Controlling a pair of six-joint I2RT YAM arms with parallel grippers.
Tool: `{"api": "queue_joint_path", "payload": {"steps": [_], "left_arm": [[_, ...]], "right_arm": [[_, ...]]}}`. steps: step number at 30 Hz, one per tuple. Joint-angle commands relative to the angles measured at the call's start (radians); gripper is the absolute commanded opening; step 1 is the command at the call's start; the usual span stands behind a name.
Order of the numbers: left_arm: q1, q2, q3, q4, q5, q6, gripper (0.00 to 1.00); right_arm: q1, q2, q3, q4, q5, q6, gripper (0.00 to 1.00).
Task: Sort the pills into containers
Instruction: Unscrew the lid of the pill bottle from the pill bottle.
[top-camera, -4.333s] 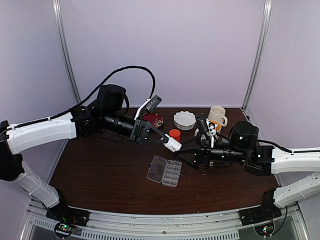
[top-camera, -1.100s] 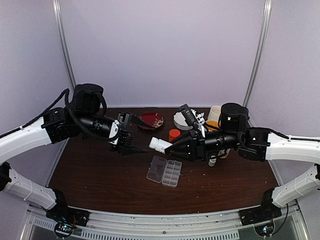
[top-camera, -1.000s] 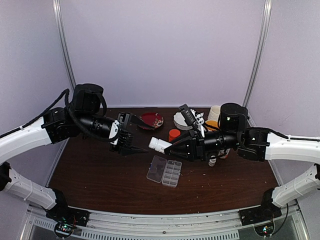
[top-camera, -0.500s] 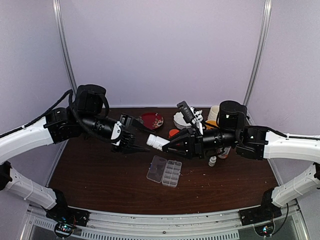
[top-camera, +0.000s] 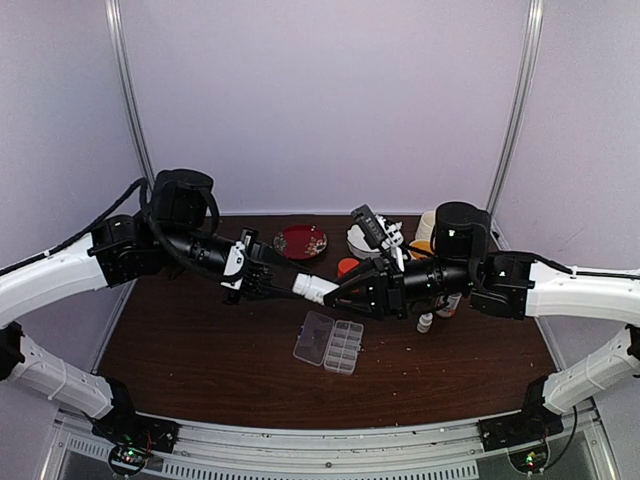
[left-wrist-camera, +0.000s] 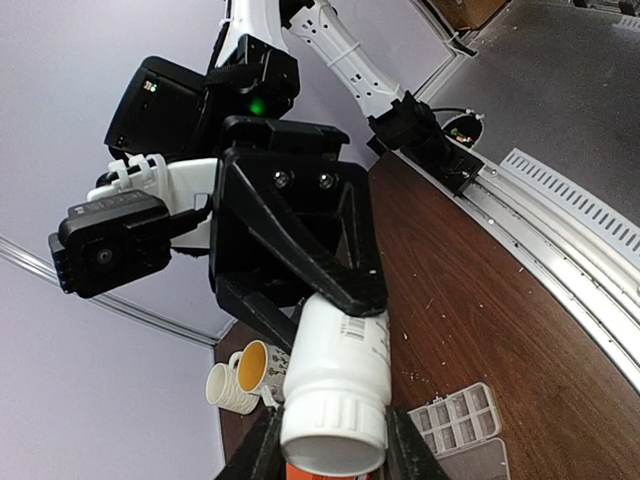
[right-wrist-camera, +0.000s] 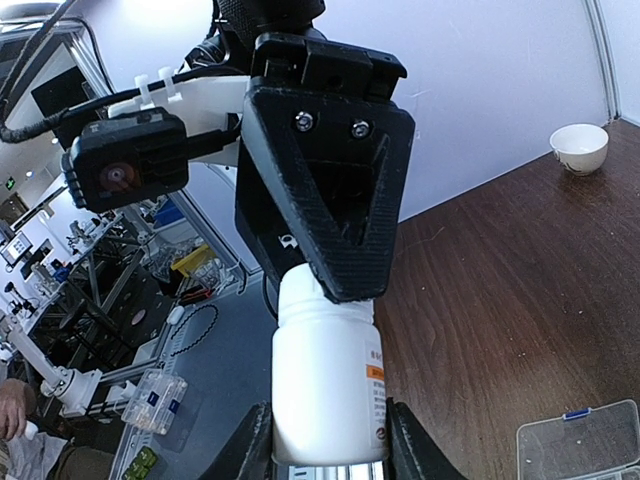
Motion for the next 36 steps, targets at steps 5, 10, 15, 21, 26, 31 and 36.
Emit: {"api": "queue_joint_path", "payload": {"steps": [5, 10, 15, 21, 26, 31, 36], "left_arm": [[-0.005, 0.060, 0.110, 0.018, 0.035, -0.318, 0.07], [-0.004, 0.139, 0.241, -0.048, -0.054, -0.725, 0.03], [-0.005, 0.230, 0.387, -0.189, -0.021, -0.974, 0.05], [0.003, 0.275, 0.392, -0.106, 0.099, -1.334, 0.05], [0.030, 0.309, 0.373, -0.001, 0.252, -1.694, 0.02], [0.043, 0.293, 0.249, 0.295, 0.298, -2.085, 0.06], [0.060, 0.285, 0.076, 0.623, 0.266, -2.398, 0.05]], "right_arm": [[0.064, -0.015, 0.104, -0.243, 0.194, -0.249, 0.00], [0.115, -0.056, 0.119, -0.295, 0.371, -0.358, 0.00], [0.162, -0.096, 0.076, -0.230, 0.511, -0.495, 0.00], [0.211, -0.102, 0.077, -0.245, 0.656, -0.682, 0.00], [0.266, -0.104, 0.062, -0.217, 0.825, -0.834, 0.00], [0.320, -0.087, 0.040, -0.150, 0.986, -0.983, 0.00], [0.370, -0.075, -0.030, -0.019, 1.112, -1.168, 0.00]]}}
